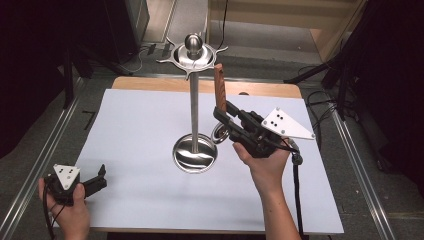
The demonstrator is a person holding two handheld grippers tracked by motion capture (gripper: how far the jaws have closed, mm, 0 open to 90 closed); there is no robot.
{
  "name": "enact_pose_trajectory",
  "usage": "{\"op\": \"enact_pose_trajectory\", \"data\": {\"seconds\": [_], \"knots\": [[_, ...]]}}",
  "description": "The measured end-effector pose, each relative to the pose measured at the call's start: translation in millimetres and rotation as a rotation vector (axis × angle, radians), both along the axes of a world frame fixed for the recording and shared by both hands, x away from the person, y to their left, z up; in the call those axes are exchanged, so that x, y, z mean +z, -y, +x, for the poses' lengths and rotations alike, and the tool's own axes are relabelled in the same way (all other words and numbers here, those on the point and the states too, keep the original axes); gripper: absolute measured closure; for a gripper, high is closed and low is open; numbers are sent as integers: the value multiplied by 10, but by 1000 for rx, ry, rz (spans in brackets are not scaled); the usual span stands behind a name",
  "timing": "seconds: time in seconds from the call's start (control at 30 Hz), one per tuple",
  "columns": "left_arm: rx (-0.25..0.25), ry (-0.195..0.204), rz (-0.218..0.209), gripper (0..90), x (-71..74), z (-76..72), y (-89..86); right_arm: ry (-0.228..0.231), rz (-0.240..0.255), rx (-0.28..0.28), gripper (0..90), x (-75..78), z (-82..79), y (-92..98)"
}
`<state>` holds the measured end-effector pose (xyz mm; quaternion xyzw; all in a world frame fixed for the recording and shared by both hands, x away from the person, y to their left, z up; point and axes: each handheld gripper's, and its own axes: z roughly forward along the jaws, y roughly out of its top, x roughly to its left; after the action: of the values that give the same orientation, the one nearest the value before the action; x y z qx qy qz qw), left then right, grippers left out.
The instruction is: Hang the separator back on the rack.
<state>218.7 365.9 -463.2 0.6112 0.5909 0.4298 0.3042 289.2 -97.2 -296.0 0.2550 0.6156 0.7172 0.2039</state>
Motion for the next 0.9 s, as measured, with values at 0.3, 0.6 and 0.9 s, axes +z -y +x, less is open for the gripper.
{"op": "enact_pose_trajectory", "data": {"seconds": [0.3,0.6,0.9], "knots": [[3,0,-1,3,0,0,0,9,-37,0,586,-45,27,37],[0,-1,0,3,1,-1,-1,-63,-206,-125,253,-133,-8,115],[0,-2,2,3,1,-1,0,-150,-280,-231,36,-400,29,307]]}}
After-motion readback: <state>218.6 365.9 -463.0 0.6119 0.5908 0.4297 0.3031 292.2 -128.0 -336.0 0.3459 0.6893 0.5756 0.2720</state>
